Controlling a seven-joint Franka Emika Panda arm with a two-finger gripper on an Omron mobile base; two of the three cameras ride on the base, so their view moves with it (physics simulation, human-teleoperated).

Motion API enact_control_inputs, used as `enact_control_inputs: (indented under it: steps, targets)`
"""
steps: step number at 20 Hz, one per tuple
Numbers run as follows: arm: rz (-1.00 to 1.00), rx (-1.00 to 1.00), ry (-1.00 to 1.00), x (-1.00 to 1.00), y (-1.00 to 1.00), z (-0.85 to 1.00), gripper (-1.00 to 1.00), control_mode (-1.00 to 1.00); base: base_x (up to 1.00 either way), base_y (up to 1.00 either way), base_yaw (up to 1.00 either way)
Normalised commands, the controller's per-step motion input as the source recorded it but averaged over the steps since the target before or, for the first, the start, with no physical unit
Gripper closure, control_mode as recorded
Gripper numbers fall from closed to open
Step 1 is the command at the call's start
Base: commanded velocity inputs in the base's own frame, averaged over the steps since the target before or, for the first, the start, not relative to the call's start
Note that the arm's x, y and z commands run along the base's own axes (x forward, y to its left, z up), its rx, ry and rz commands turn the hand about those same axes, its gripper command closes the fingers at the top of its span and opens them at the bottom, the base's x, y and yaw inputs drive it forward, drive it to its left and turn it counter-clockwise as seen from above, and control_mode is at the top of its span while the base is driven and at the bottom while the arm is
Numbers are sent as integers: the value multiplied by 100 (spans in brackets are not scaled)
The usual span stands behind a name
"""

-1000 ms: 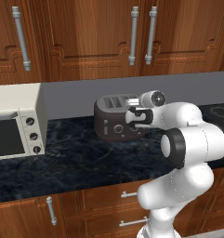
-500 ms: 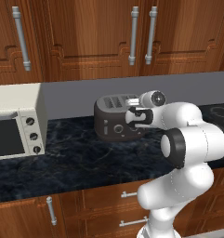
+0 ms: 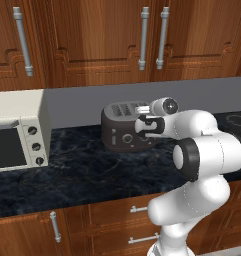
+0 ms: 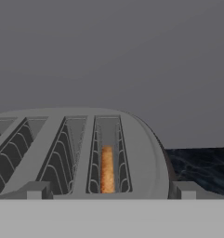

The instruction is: Start the toaster. Once the lever pops up, take the bread to the plate on the dining counter.

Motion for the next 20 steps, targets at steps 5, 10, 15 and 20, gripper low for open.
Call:
enact_control_inputs:
  steps: [5,10,15,20]
  targets:
    - [0,0,0,0,0,0,-100,-100,0,0,0]
    - [0,0,0,0,0,0,-100,-100,0,0,0]
    - [0,0,0,0,0,0,-100,-100,0,0,0]
    - [0,0,0,0,0,0,-100,-100,0,0,0]
